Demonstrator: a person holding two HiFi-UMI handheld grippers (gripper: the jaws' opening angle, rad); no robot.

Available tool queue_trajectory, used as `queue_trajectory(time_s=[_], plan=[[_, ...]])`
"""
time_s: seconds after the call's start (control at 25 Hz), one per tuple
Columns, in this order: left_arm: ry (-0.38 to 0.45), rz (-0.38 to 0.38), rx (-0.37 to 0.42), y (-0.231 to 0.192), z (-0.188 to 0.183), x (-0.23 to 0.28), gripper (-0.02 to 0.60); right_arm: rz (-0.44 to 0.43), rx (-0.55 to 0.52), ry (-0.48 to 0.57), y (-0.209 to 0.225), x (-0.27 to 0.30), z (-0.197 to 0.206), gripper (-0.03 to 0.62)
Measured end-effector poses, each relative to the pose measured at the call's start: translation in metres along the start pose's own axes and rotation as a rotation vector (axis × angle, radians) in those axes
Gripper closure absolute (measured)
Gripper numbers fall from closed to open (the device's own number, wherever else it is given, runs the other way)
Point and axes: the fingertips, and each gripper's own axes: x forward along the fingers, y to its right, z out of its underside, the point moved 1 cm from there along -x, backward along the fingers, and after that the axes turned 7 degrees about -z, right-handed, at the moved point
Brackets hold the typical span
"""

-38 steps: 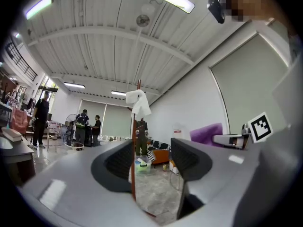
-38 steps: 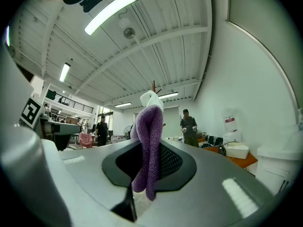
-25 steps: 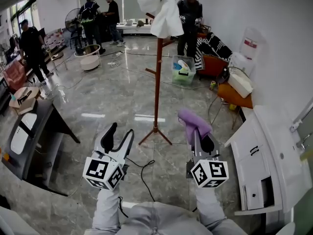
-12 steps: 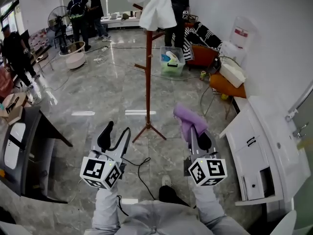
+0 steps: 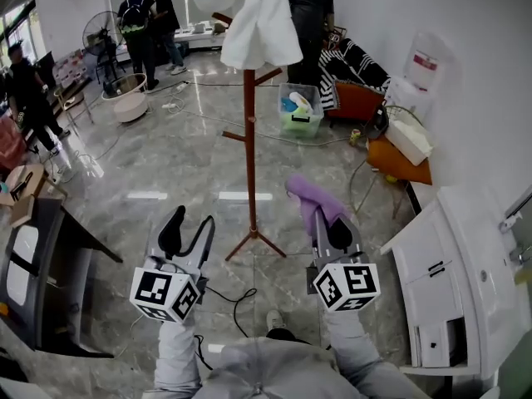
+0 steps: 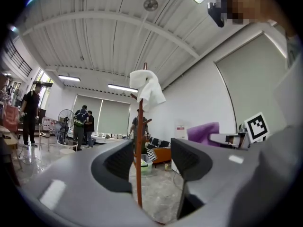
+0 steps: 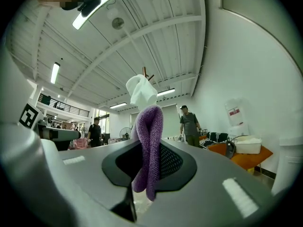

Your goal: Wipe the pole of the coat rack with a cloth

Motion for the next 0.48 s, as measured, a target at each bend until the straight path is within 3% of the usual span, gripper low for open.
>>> queue_trajectory(time_s=[0.28,0.48], plan=[[0.015,-0.067,0.01,-0.014,-0.005,0.068,0.314,-0.089,-0.016,0.004,0.041,0.082,-0.004,0.54],[-0.001,-0.109,0.006,-0.029,0.001,0.088,0.314,-0.151,-0.13,0.031,0.042,0.132,-0.017,0.54]])
